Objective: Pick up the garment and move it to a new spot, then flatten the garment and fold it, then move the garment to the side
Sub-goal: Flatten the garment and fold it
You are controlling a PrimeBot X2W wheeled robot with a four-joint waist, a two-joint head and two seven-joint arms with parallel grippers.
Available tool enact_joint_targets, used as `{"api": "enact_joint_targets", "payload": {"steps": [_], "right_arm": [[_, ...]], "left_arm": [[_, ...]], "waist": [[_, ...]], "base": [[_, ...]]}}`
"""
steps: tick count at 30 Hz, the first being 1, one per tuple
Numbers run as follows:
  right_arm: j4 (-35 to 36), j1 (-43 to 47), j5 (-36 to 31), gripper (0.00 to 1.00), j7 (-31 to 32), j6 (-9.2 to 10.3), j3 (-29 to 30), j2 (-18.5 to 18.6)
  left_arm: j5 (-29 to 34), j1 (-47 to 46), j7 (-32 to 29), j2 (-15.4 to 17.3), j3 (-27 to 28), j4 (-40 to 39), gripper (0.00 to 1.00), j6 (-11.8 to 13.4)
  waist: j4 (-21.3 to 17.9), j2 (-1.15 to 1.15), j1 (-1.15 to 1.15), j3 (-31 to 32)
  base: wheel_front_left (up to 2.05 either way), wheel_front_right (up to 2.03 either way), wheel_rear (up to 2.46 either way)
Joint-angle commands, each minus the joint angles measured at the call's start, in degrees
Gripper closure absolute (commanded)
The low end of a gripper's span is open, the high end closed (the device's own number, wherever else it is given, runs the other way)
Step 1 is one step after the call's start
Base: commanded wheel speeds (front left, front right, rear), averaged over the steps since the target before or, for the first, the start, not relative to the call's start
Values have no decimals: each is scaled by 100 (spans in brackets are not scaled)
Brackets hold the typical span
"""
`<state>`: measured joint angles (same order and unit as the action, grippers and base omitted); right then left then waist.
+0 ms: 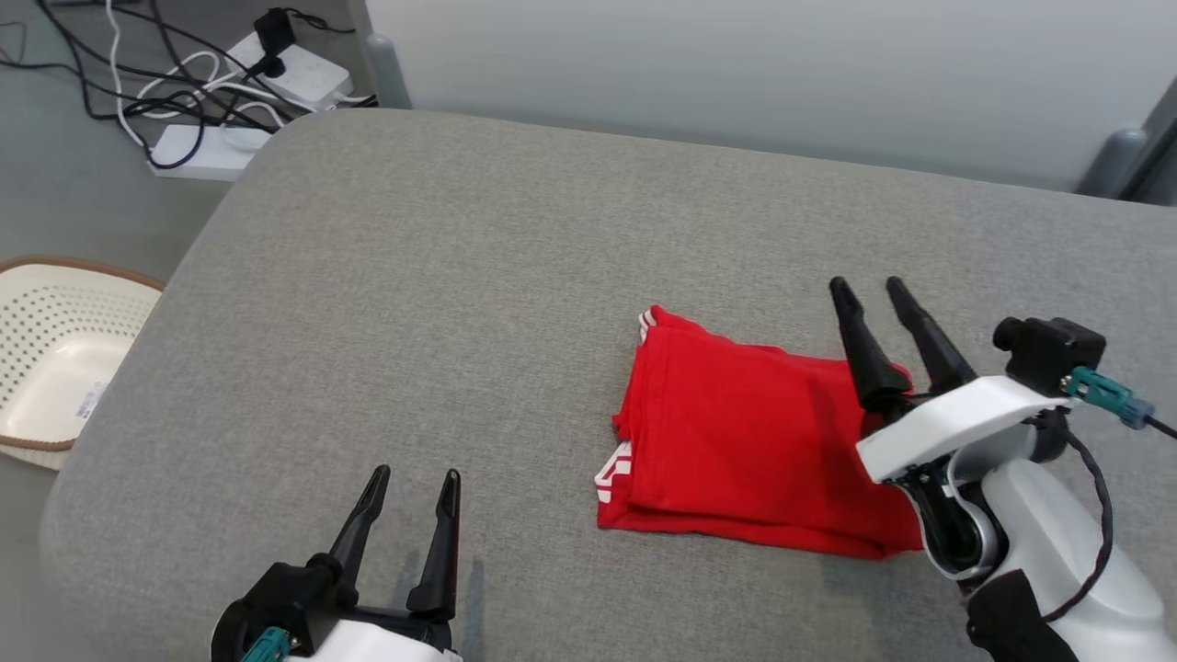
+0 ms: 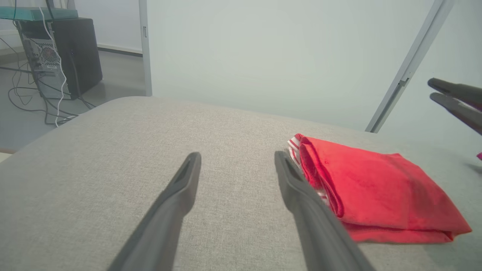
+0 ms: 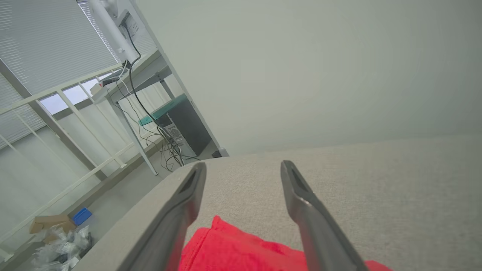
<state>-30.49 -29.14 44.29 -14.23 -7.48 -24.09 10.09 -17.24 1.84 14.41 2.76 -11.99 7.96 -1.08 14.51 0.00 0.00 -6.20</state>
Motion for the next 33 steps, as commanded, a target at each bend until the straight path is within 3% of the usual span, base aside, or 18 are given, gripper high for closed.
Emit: {"api": "enact_joint_targets", "payload": {"steps": [1, 9, 14, 23, 33], "right_arm": [[193, 164, -279, 0, -75, -1, 83, -50], [752, 895, -2028, 0, -76, -1, 1260, -234], [1048, 1241, -2614, 0, -76, -1, 1508, -382], [1465, 1778, -3005, 0, -76, -1, 1666, -503], [2243, 2553, -3228, 0, -76, -1, 1763, -567]], "left_arm": [[-48, -270, 59, 11, 206, -165, 0, 52], [-64, -399, 59, 11, 415, -241, 0, 134], [-175, -432, 59, 11, 571, -264, 0, 179], [-153, -287, 59, 11, 739, -277, 0, 157], [12, -77, 59, 11, 1075, -423, 0, 31]], "waist": [[-175, 0, 0, 16], [-834, 0, 0, 37], [-1227, 0, 0, 100], [-1583, 0, 0, 344], [-1619, 0, 0, 623]], "base": [[0, 0, 0], [0, 0, 0], [0, 0, 0], [0, 0, 0], [0, 0, 0]]}}
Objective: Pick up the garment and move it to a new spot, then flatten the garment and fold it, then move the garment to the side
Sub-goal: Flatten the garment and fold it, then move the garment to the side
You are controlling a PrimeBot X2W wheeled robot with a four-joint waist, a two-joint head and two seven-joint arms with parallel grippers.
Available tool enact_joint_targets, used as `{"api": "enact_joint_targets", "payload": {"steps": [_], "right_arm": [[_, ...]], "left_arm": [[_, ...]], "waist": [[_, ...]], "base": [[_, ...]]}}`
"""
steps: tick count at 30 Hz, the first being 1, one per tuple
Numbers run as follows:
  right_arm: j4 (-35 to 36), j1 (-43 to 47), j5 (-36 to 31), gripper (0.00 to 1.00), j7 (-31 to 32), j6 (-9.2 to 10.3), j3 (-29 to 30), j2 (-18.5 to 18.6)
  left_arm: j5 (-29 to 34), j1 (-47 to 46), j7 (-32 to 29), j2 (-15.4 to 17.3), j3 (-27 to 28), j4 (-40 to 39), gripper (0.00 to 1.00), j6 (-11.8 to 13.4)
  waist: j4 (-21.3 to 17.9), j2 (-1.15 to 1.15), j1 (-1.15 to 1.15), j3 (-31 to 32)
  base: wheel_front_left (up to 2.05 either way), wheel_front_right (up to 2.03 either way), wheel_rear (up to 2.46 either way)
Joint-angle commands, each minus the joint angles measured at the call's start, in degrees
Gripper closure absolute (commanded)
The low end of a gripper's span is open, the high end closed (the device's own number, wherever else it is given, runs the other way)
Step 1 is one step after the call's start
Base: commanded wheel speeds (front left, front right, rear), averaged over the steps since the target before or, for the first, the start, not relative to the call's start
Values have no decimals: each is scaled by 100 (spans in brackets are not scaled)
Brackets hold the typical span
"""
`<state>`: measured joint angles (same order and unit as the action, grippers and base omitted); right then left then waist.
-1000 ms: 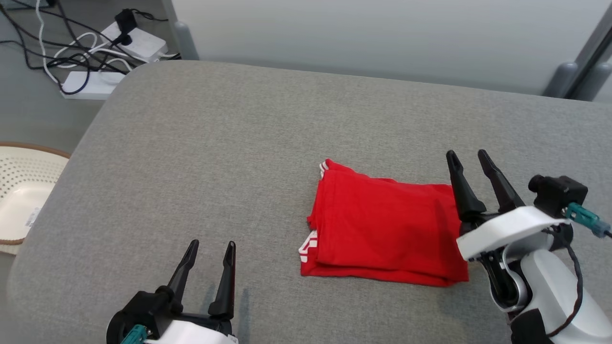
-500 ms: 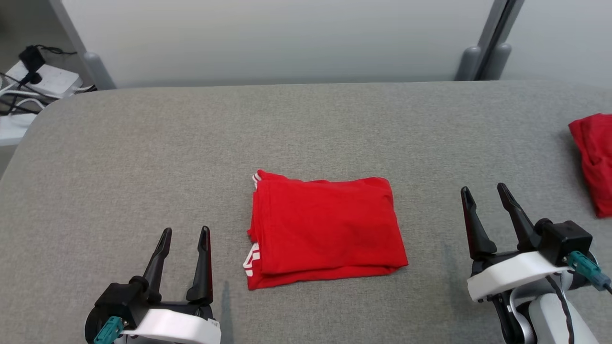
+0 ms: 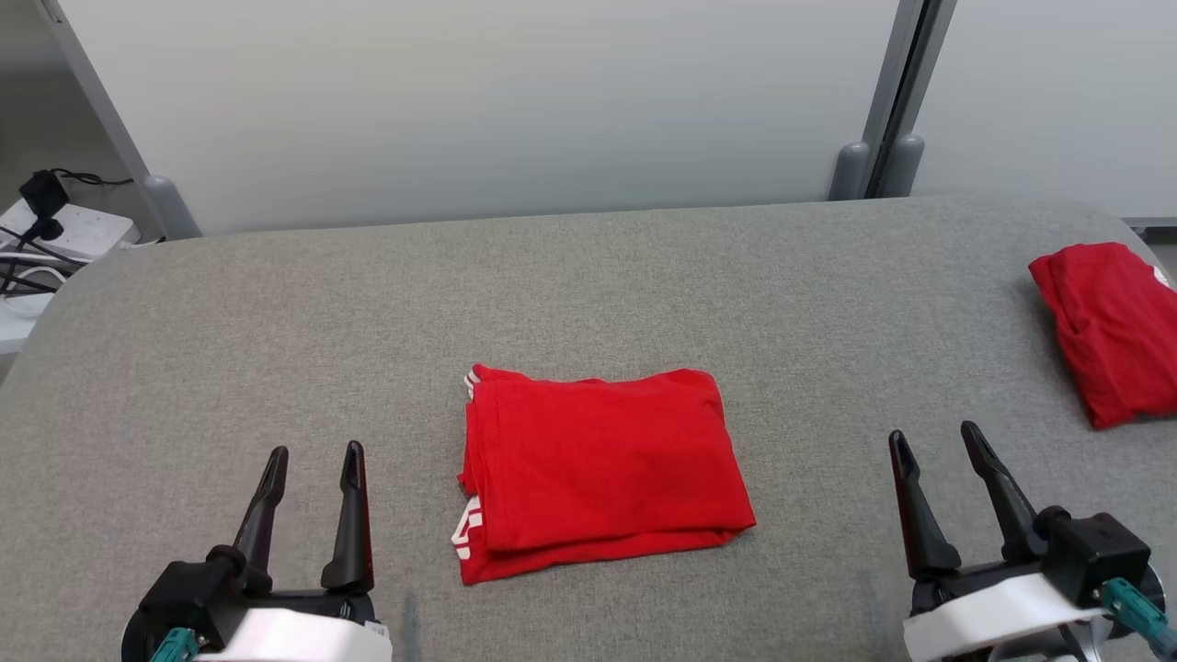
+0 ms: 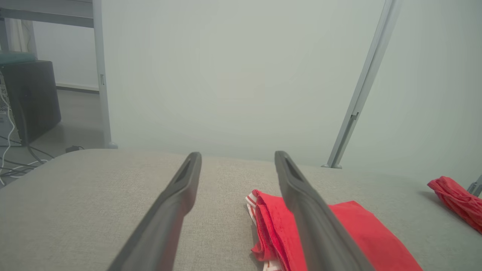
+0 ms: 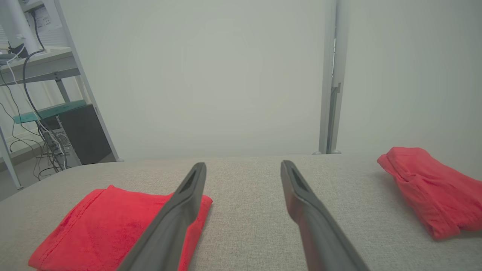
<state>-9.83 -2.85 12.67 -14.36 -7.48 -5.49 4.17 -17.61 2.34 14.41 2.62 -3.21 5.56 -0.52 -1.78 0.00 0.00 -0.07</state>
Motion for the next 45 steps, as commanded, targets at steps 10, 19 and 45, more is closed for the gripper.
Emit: {"api": "enact_joint_targets", "payload": {"steps": [10, 19, 45], "right_arm": [[426, 490, -35, 0, -63, -1, -20, -37], [442, 628, -2, 0, -63, -1, -70, -89], [437, 590, -11, 0, -63, -1, -122, -92]], "left_arm": [[374, 110, 59, 26, 230, -366, 0, -79], [397, 195, 59, 26, 188, -364, 0, -58], [419, 204, 59, 26, 226, -54, 0, -48]], "waist": [[90, 0, 0, 218], [96, 0, 0, 308], [108, 0, 0, 355]], "base": [[0, 0, 0], [0, 0, 0], [0, 0, 0]]}}
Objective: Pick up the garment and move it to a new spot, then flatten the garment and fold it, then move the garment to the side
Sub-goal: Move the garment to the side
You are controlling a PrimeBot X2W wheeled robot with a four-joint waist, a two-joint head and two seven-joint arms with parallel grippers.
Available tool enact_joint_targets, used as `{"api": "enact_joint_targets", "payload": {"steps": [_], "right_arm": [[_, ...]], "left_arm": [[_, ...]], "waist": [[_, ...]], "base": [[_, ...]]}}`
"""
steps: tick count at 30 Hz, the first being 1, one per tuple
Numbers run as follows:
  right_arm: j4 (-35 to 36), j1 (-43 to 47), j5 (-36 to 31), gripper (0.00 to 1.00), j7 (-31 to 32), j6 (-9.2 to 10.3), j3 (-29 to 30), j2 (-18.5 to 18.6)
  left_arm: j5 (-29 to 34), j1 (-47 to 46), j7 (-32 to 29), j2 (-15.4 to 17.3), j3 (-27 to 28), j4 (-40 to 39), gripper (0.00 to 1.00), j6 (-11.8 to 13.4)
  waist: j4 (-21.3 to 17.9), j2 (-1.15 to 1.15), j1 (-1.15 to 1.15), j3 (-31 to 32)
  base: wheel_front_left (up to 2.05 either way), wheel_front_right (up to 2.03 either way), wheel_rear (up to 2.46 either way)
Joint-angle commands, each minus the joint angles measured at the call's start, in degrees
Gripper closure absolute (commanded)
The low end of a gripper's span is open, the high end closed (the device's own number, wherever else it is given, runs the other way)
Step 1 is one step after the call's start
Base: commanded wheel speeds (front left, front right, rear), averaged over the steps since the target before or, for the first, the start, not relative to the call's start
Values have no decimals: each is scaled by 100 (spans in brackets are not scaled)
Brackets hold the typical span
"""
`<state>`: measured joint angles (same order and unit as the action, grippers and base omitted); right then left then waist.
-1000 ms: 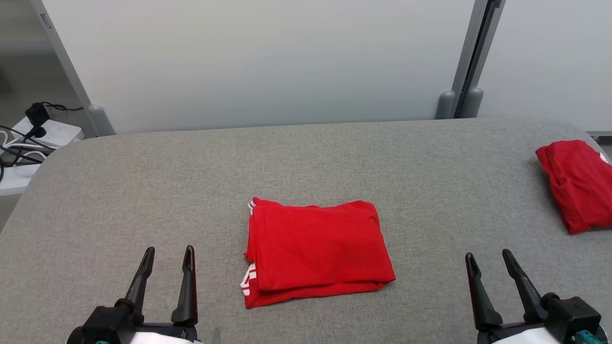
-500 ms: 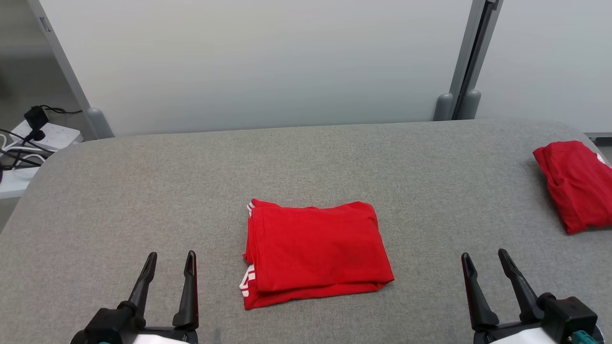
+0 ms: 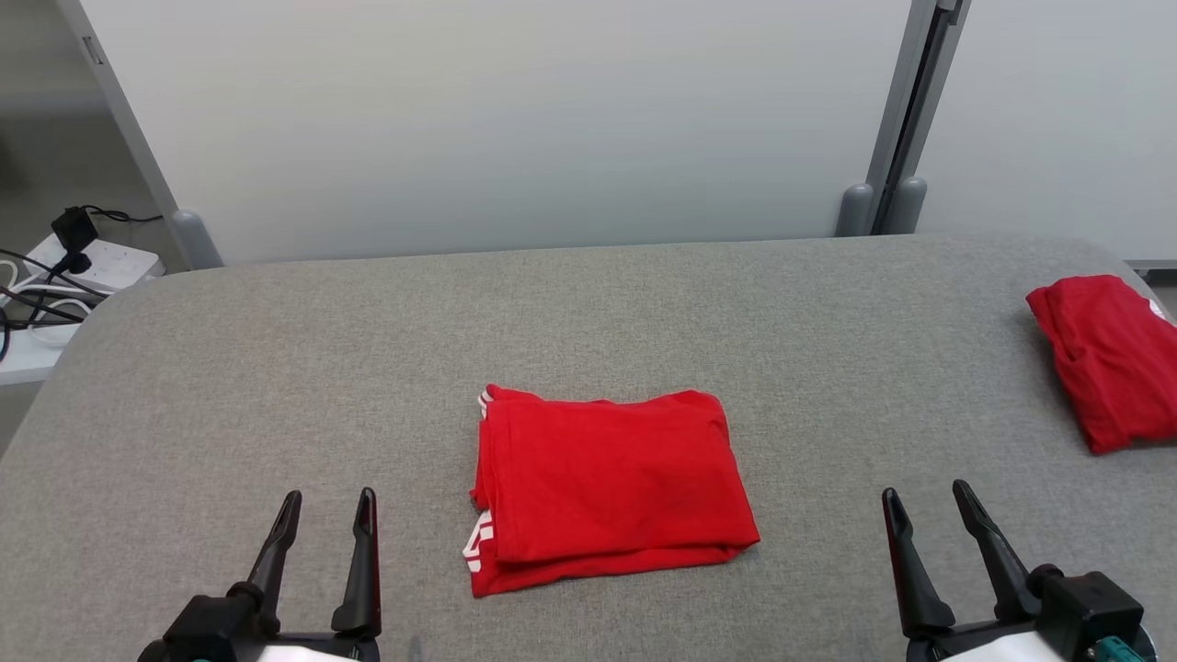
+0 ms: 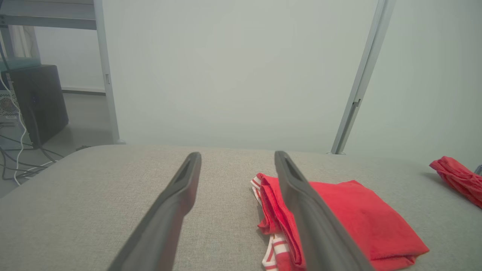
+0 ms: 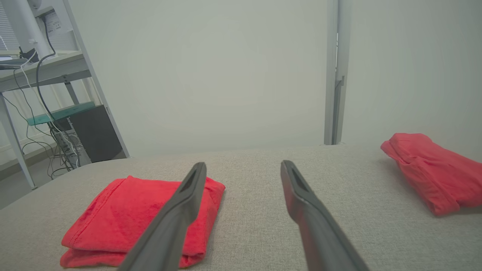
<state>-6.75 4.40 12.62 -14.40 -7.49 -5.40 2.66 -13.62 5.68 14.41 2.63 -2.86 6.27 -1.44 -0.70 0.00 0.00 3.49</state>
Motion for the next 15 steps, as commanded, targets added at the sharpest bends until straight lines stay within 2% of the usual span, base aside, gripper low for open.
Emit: {"api": "enact_joint_targets", "payload": {"steps": [1, 7, 12, 15], "right_arm": [[122, -135, -7, 0, -60, 0, -139, 58], [76, -135, 58, 0, -60, 0, -109, 50], [-88, -239, 411, 0, -60, 0, -260, 43], [-300, -446, 848, 0, -60, 0, -409, 45]], "left_arm": [[-6, -132, 59, 25, 198, -128, 0, 46], [-54, -118, 59, 25, 216, -133, 0, 57], [-57, -132, 59, 25, 198, -120, 0, 57], [-68, -146, 59, 25, 161, -120, 0, 55]], "waist": [[4, 0, 0, -2], [20, 0, 0, -15], [46, 0, 0, -43], [82, 0, 0, -72]], "base": [[0, 0, 0], [0, 0, 0], [0, 0, 0], [0, 0, 0]]}}
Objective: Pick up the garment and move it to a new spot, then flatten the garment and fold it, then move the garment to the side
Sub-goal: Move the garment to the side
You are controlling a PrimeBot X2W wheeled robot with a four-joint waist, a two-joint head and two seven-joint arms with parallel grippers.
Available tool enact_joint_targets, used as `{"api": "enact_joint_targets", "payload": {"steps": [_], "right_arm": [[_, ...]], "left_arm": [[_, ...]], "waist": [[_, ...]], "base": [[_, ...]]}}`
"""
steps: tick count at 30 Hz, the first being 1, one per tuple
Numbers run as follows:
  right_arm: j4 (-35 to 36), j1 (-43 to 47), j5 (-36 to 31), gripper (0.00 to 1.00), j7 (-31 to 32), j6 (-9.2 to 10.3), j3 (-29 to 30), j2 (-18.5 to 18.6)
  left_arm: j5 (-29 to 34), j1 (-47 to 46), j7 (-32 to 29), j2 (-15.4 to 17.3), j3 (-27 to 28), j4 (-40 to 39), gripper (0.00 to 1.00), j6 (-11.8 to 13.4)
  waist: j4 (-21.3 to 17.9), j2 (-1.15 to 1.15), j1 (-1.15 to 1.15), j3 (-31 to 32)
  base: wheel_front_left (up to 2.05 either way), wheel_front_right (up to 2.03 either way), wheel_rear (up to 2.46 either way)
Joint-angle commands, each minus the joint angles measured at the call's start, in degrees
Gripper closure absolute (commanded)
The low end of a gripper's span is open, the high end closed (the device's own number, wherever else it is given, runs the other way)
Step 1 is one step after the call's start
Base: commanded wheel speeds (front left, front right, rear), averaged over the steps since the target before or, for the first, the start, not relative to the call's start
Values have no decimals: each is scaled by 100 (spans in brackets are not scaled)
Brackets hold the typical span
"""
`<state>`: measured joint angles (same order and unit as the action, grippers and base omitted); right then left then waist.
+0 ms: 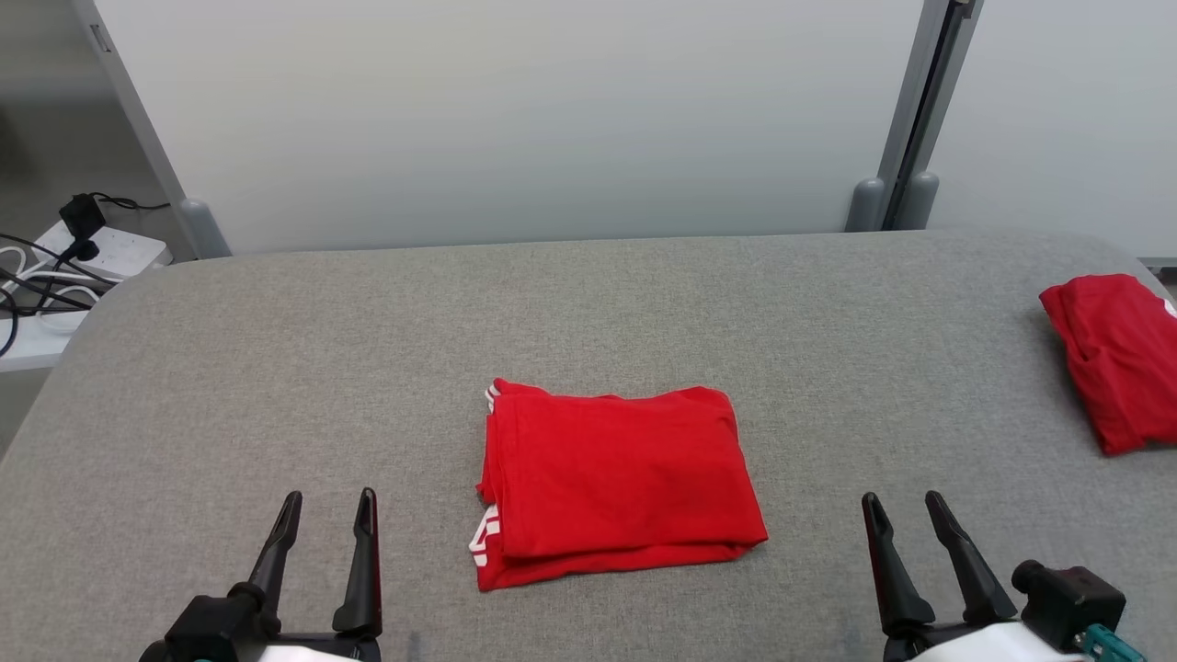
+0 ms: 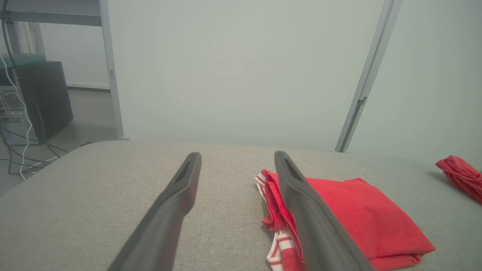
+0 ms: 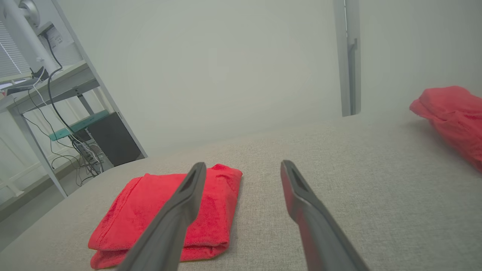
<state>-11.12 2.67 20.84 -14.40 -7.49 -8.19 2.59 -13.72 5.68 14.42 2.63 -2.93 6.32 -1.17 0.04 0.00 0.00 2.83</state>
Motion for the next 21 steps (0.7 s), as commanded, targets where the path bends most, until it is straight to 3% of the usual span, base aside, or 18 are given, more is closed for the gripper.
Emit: {"api": "enact_joint_targets", "payload": {"steps": [1, 6, 12, 21], "right_arm": [[28, -350, 249, 0, -60, 0, -176, 52], [-855, -1007, 1903, 0, -60, 0, -501, 235], [-1852, -1785, 2914, 0, 104, 0, -1286, 675], [-2638, -2568, 4273, 0, 723, 0, -1824, 861]], "left_arm": [[-65, -151, 58, 25, 154, -124, 0, 26], [-98, -185, 58, 25, 62, -126, 0, 22], [-103, -249, 58, 25, -50, -107, 0, 10], [-79, -416, 58, 25, -201, -127, 0, 17]], "waist": [[24, 0, 0, -17], [188, 0, 0, -133], [418, 0, 0, -285], [728, 0, 0, -610]], "base": [[0, 0, 0], [0, 0, 0], [0, 0, 0], [0, 0, 0]]}}
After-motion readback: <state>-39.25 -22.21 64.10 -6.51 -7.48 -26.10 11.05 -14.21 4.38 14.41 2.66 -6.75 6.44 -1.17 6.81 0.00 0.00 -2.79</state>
